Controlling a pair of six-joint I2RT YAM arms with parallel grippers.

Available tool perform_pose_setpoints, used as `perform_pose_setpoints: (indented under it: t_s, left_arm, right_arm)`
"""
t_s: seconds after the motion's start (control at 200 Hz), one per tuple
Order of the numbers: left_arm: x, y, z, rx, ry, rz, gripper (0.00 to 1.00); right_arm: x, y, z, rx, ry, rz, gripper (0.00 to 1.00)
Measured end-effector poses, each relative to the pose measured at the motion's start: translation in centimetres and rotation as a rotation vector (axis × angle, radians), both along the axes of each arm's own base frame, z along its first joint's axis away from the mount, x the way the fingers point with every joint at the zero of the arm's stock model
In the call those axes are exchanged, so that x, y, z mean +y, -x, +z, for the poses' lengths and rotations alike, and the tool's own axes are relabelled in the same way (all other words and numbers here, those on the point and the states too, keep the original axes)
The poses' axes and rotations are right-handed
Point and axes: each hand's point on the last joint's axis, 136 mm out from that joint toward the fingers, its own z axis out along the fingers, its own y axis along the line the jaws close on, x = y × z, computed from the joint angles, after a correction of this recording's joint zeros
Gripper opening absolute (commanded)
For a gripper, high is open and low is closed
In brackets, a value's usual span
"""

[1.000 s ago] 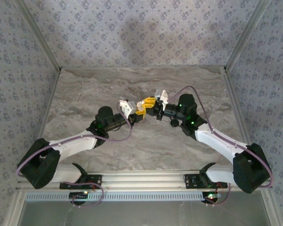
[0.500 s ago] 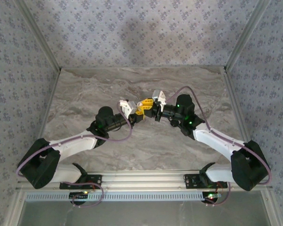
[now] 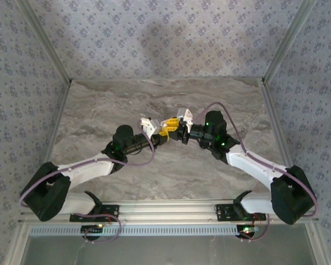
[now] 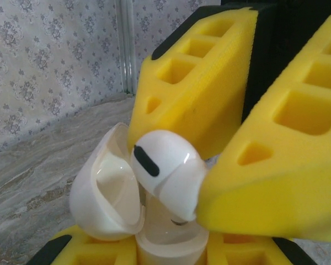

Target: Insert wireless bluetooth earbuds into charging case

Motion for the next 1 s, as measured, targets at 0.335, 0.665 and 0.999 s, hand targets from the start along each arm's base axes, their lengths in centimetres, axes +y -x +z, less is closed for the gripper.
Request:
perform_pose_setpoints:
  t_s: [0.335, 0.665, 0.999]
  left_arm:
    - [-0.07, 0.09, -0.27, 0.008, -0.008, 0.0, 0.11]
    - [-0.07, 0.09, -0.36, 0.011, -0.01, 0.0, 0.11]
    - [0.09, 0.16, 0.1, -0.01, -0.011, 0.003, 0.11]
  right_arm:
    - [-0.08, 0.22, -0.36, 0.006, 0.022, -0.006, 0.31]
    - [-0.18, 0.2, -0.5, 0.004, 0.038, -0.02, 0.35]
    - [-0.64, 0.83, 0.09, 0.006, 0.043, -0.024, 0.43]
